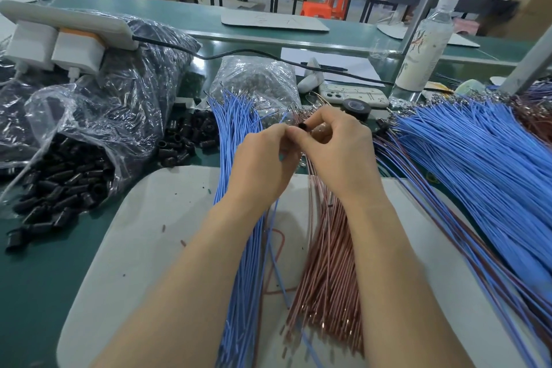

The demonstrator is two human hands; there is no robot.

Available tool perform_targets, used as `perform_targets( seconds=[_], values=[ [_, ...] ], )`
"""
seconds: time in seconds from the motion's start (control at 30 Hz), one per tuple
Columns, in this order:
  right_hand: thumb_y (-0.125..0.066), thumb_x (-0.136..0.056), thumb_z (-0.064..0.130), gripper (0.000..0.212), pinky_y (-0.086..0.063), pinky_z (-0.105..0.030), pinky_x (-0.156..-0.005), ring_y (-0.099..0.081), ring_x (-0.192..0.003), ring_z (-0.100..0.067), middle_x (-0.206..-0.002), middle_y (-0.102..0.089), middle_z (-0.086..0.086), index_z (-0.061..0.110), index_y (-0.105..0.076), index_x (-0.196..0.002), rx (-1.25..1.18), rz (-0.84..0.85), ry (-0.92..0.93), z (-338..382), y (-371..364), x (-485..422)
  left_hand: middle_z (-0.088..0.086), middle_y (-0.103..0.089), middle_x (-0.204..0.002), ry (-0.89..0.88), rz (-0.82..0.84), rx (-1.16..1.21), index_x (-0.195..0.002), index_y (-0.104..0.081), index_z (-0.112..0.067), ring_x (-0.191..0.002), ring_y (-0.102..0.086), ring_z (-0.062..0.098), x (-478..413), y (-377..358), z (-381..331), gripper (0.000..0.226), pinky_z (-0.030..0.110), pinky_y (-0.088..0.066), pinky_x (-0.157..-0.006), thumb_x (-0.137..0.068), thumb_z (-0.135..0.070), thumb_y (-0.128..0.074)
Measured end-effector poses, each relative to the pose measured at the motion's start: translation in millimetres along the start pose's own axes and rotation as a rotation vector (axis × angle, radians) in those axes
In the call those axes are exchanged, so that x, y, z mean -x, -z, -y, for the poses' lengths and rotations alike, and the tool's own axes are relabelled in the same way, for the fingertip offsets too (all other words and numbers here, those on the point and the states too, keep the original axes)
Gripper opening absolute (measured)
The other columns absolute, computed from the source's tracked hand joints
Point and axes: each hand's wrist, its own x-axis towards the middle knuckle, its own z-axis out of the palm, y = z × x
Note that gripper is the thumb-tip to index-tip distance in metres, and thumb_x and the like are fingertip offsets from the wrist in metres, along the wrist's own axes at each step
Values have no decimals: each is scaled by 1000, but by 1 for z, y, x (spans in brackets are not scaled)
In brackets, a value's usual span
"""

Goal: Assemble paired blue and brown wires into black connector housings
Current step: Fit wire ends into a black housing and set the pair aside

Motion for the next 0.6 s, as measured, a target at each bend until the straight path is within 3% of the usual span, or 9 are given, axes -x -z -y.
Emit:
perform_targets(
  seconds=[0.2, 0.33, 0.53, 0.6],
  values=[
    [-76, -76, 36, 23, -37, -5, -56, -50, -55, 7, -57, -54, 13, 27, -56, -73, 41, 82, 6, 1, 5, 1, 6, -70, -77, -13, 18, -17, -81, -61, -11, -77, -67, 25, 0, 1, 0, 6, 42, -53, -72, -81, -6, -58],
    [-76, -76, 32, 19, -40, -8, -57, -53, -61, 4, -65, -59, 11, 28, -59, -79, 56, 230, -33, 1, 15, 1, 11, -69, -78, -47, 55, -69, -91, -64, -6, -76, -65, 31, 0, 2, 3, 10, 44, -51, -70, -84, -8, -56],
    [-61, -87, 23, 11, -42, -7, -58, -57, -64, -1, -72, -66, 9, 33, -65, -88, 31, 298, -68, 2, 25, 2, 11, -69, -77, -56, 36, 6, -88, -62, -10, -75, -66, 30, -1, 2, 7, 5, 45, -53, -70, -90, -11, -58],
    [-55, -92, 20, 17, -48, -16, -62, -61, -65, -8, -74, -69, 6, 32, -67, -90, 0, 262, -69, 4, 27, 2, 10, -70, -75, -59, 16, 13, -87, -63, -12, -74, -66, 29, -1, 1, 8, 4, 44, -53, -70, -90, -13, -61]
  ],
)
